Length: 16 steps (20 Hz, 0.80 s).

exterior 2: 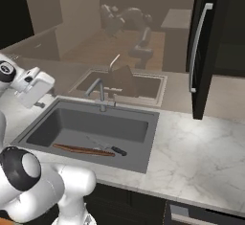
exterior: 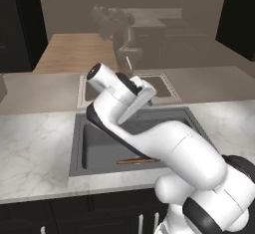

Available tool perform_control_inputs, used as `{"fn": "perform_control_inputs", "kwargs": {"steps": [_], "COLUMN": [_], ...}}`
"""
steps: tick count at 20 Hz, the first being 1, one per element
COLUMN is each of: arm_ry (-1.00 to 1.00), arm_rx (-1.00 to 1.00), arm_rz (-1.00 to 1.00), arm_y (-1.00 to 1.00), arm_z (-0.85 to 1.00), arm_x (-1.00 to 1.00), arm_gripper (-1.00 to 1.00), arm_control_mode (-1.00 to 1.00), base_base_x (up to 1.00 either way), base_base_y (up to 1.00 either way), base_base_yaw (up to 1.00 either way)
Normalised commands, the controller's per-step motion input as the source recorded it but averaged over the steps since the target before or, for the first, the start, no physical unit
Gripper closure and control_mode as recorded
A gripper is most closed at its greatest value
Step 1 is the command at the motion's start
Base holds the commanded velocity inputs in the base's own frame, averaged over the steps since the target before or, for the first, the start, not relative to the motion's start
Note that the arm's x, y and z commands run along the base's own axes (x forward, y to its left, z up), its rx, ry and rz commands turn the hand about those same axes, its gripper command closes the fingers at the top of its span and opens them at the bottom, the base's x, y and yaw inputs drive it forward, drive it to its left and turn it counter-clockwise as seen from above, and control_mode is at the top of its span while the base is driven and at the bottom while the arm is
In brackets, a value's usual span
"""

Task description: Move the cutting board and knife to the sink. Then move spray from the cabinet to the counter.

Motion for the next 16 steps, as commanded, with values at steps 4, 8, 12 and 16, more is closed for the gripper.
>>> {"fn": "perform_control_inputs", "kwargs": {"steps": [4, 8, 12, 16], "arm_ry": [-0.09, -0.09, -0.15, -0.21], "arm_rx": [0.26, 0.26, 0.19, 0.03], "arm_rz": [-0.01, -0.01, 0.00, 0.00], "arm_y": [-0.02, 0.00, 0.00, -0.03], "arm_z": [0.01, 0.14, 0.26, 0.14], "arm_x": [-0.33, -0.16, -0.28, -0.46], "arm_gripper": [-1.00, -1.00, -1.00, -1.00], "arm_control_mode": [-1.00, -1.00, -1.00, -1.00], "base_base_x": [0.00, 0.00, 0.00, 0.00], "base_base_y": [0.00, 0.00, 0.00, 0.00], "base_base_yaw": [0.00, 0.00, 0.00, 0.00]}}
